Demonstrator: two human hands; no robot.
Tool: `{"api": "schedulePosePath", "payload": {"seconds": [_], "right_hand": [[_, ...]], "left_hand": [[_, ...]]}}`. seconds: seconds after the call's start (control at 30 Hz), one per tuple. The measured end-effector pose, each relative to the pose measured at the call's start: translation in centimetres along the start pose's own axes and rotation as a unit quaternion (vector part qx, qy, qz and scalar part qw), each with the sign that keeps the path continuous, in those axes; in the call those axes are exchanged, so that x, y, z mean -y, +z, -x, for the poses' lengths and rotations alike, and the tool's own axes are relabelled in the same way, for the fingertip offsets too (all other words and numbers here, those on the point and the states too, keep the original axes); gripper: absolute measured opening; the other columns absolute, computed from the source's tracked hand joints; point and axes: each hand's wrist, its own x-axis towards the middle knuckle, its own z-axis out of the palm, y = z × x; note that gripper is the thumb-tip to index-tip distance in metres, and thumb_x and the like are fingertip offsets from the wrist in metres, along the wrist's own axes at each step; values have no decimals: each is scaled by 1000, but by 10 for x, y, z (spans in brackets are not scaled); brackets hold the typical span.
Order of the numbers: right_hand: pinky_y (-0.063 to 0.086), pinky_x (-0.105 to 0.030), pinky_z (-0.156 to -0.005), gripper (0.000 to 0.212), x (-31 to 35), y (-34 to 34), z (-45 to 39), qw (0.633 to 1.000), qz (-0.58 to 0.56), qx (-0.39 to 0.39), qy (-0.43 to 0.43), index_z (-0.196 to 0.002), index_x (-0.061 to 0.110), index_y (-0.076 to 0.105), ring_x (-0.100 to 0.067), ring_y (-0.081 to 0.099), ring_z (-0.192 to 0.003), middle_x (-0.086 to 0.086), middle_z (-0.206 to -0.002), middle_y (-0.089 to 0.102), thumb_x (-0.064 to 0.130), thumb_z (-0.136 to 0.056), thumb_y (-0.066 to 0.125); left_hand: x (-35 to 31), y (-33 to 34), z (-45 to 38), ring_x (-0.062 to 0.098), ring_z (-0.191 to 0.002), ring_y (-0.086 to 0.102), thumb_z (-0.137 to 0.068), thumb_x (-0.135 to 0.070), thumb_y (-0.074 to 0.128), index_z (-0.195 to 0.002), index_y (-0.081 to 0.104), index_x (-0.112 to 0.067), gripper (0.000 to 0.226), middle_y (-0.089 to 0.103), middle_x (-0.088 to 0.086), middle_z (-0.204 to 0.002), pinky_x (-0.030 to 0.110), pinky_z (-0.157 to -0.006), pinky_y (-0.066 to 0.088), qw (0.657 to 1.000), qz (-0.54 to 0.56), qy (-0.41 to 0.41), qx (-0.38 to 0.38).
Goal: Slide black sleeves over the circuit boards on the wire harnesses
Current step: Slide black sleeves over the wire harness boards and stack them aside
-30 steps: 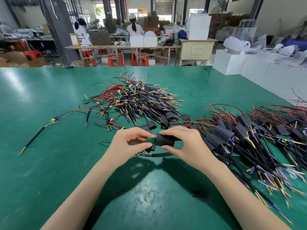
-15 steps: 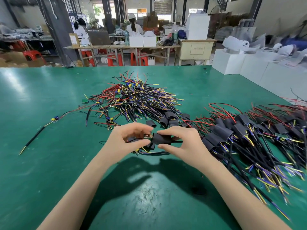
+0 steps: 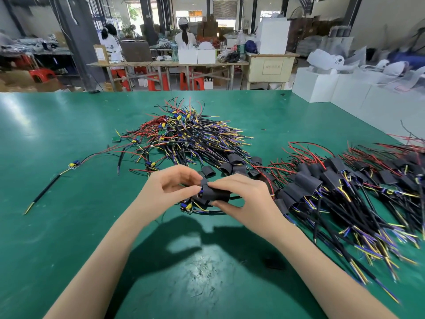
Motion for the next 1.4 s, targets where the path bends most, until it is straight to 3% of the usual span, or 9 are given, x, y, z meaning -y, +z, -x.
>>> {"api": "schedulePosePath", "payload": {"seconds": [0.3,0.47,0.57,0.67,0.83,0.9,1.1,1.27,1.4], "right_hand": [[53,-33,-80,24,11,1,-7,993,82,-9,-84,-103,1,72,-26,65,-86,-7,-101,71,9,-80,75],[53,-37,-65,16,16,-25,-14,974,185,-56,-117,-102,8,72,-27,62,-80,-2,-99,70,15,-89,67],[53,-37,-61,19,7,-55,-13,960,268,-83,-19,-98,18,71,-28,60,-81,1,-91,69,14,-80,73],[50,-35,-65,20,-7,-86,-3,922,330,-110,168,-93,22,72,-31,60,-85,-1,-86,68,20,-74,74],[39,-34,-66,25,-30,-105,17,848,372,27,377,-90,25,73,-31,49,-100,-6,-85,65,33,-67,80],[41,-35,-71,34,-33,-103,20,855,360,47,370,-97,20,73,-32,45,-103,-7,-96,65,36,-67,81],[48,-39,-77,22,-26,-80,9,919,303,-129,215,-96,13,73,-34,55,-91,-7,-89,68,27,-79,76],[47,-38,-76,18,-20,-45,7,959,228,0,170,-96,16,73,-28,55,-89,-2,-88,67,23,-80,75],[42,-40,-91,28,-21,-15,10,965,180,126,143,-112,19,69,-24,52,-108,1,-110,65,30,-86,67]], "left_hand": [[4,-8,0,12,-82,65,-78,-10,77,-92,70,-16,17,71,2,-88,22,-76,54,1000,24,-2,-6],[7,-14,-3,18,-97,66,-84,-16,68,-100,70,-9,18,72,3,-99,21,-87,50,995,25,19,-94],[13,-15,-7,16,-93,67,-87,-3,66,-95,71,-10,11,73,-2,-93,15,-79,49,984,18,-5,-175],[18,-16,-8,11,-84,67,-87,3,63,-89,71,-9,14,73,-4,-84,12,-70,48,977,11,-31,-212],[24,-17,-9,6,-77,67,-88,2,63,-92,70,-4,10,73,-3,-81,12,-64,48,977,-8,-53,-206],[26,-17,-8,6,-80,68,-89,1,63,-93,70,-5,11,73,-4,-82,14,-66,50,978,-24,-57,-197],[29,-16,-8,8,-79,65,-86,3,66,-92,71,-9,14,73,0,-89,17,-73,51,975,-110,-36,-192],[37,-11,-10,9,-82,62,-83,3,67,-96,69,-15,22,71,-3,-92,14,-72,45,948,-257,-24,-187],[41,-11,-15,12,-93,58,-82,2,66,-103,69,-15,27,68,-5,-100,14,-80,40,923,-345,-25,-170]]}}
